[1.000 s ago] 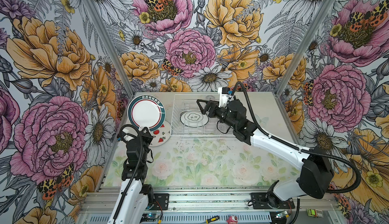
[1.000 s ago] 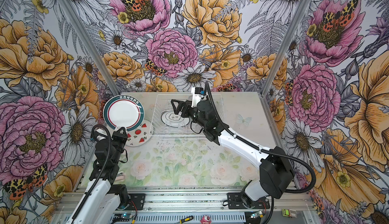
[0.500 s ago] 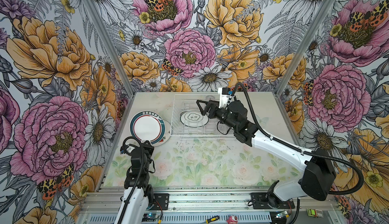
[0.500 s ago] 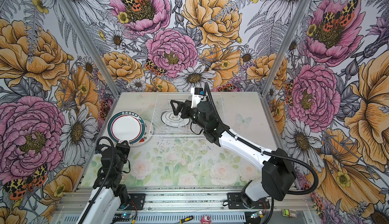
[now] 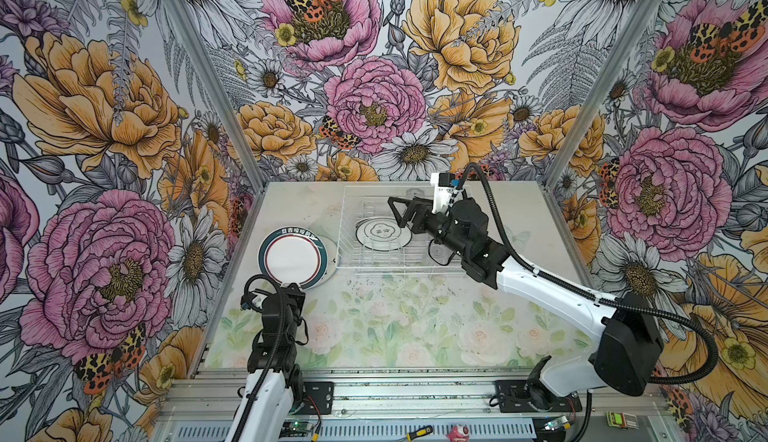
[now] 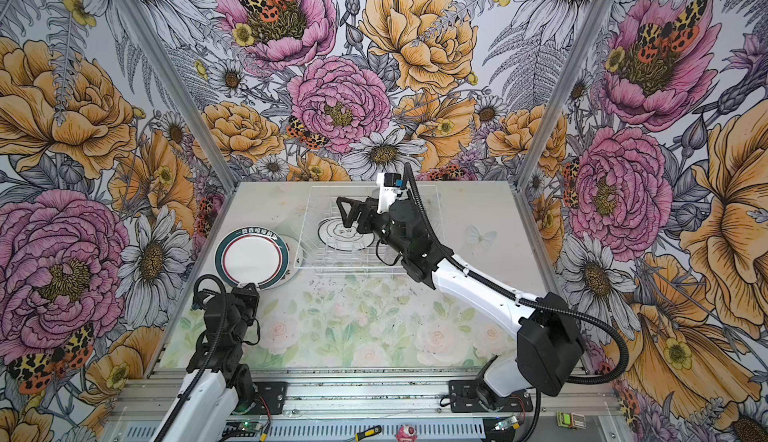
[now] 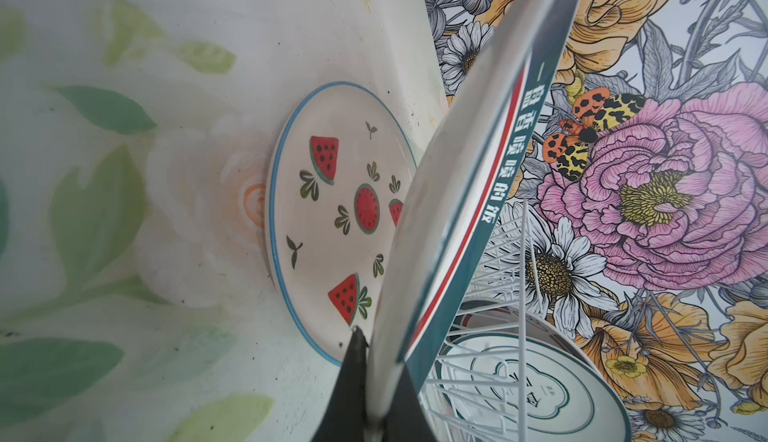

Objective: Unload the mixed dishes from the dish rack
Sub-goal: 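Carry the plate with the left gripper toward the watermelon plate on the table, then lower the rimmed plate onto the watermelon plate and open the left gripper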

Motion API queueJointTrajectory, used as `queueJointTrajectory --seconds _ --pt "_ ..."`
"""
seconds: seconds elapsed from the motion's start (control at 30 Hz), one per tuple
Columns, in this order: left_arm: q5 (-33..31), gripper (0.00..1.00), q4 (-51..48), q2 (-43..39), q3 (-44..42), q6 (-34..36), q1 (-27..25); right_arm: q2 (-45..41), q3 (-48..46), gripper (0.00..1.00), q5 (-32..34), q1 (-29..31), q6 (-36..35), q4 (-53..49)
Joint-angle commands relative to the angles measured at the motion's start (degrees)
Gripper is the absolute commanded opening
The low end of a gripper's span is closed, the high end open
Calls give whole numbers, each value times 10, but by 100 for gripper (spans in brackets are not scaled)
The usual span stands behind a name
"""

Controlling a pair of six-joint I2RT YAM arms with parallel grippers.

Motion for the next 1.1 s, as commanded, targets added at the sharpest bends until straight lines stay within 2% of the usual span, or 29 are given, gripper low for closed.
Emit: queueJointTrajectory --seconds 0.0,0.47,0.8,1.07 --pt "13 0 39 2 -9 -14 -6 -1 5 99 5 4 -4 11" --pt "49 0 75 79 14 -11 7 -7 -6 99 44 2 -23 -5" --pt "111 0 89 153 52 -12 38 2 4 99 70 -10 -42 -14" --pt "157 0 123 223 59 -25 69 21 31 99 56 -26 -68 -21"
